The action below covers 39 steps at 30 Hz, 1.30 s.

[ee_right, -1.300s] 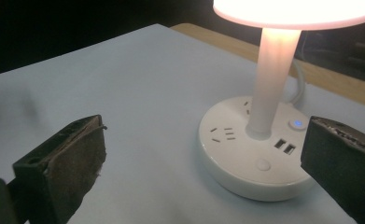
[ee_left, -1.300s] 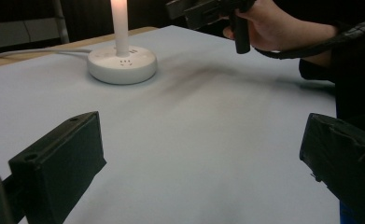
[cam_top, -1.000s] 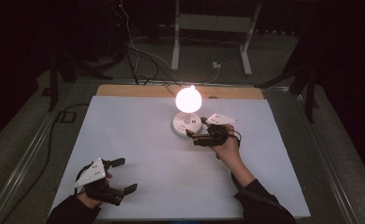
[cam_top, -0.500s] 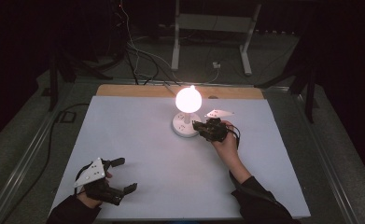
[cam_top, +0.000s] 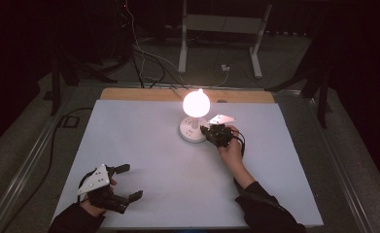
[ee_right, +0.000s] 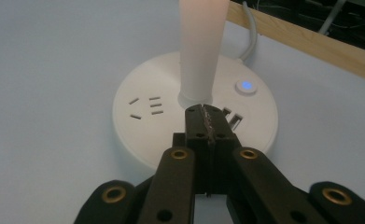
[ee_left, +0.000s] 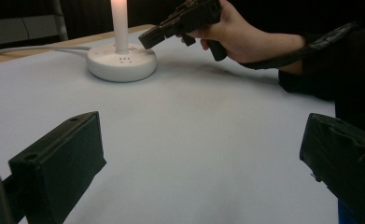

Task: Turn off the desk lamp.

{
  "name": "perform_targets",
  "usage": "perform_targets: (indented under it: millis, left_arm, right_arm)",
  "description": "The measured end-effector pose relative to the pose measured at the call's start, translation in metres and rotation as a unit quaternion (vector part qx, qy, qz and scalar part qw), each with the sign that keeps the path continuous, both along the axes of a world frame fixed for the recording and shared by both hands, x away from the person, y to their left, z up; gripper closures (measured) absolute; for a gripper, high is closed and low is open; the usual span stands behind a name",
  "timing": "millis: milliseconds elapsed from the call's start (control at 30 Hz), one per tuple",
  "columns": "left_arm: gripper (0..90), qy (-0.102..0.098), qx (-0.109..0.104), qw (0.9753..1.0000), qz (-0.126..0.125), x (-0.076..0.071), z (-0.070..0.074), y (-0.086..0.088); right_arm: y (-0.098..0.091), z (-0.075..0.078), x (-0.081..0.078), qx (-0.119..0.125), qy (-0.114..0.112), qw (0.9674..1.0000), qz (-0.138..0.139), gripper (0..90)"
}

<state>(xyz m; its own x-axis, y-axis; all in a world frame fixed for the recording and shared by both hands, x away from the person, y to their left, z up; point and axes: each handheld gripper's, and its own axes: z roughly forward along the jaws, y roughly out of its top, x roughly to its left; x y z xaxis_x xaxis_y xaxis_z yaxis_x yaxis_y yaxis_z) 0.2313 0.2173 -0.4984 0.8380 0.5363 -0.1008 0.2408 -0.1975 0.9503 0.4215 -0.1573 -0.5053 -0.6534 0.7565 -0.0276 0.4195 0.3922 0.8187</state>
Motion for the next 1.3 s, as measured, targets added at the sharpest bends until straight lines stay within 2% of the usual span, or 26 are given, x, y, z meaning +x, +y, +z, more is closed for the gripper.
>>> perform_targets:
  millis: [100, 300, 767, 900, 1100, 1300]
  left_arm:
    - [0.4, 0.000, 0.001, 1.0000, 0.000, 0.000, 0.000, 0.000]
    - [0.4, 0.000, 0.001, 1.0000, -0.001, 0.000, 0.000, 0.000]
    - [0.4, 0.001, 0.002, 1.0000, -0.002, 0.000, -0.001, 0.000]
    - [0.4, 0.002, 0.001, 1.0000, 0.000, 0.000, -0.001, 0.000]
    - [0.4, 0.002, 0.001, 1.0000, 0.000, 0.001, -0.001, 0.000]
    - [0.4, 0.002, 0.000, 1.0000, 0.001, 0.001, -0.001, 0.001]
  right_arm:
    - [0.001, -0.002, 0.002, -0.006, -0.003, 1.0000, -0.004, 90.0]
    - [0.001, -0.002, 0.004, -0.001, 0.000, 1.0000, -0.005, 90.0]
    - [0.000, -0.005, 0.005, -0.004, 0.006, 1.0000, -0.005, 90.0]
    - [0.001, -0.006, 0.005, -0.011, 0.002, 0.9999, -0.009, 90.0]
    - [0.006, -0.004, 0.003, -0.038, -0.011, 0.9991, -0.015, 90.0]
    - [0.007, 0.013, -0.001, -0.008, -0.024, 0.9996, -0.010, 90.0]
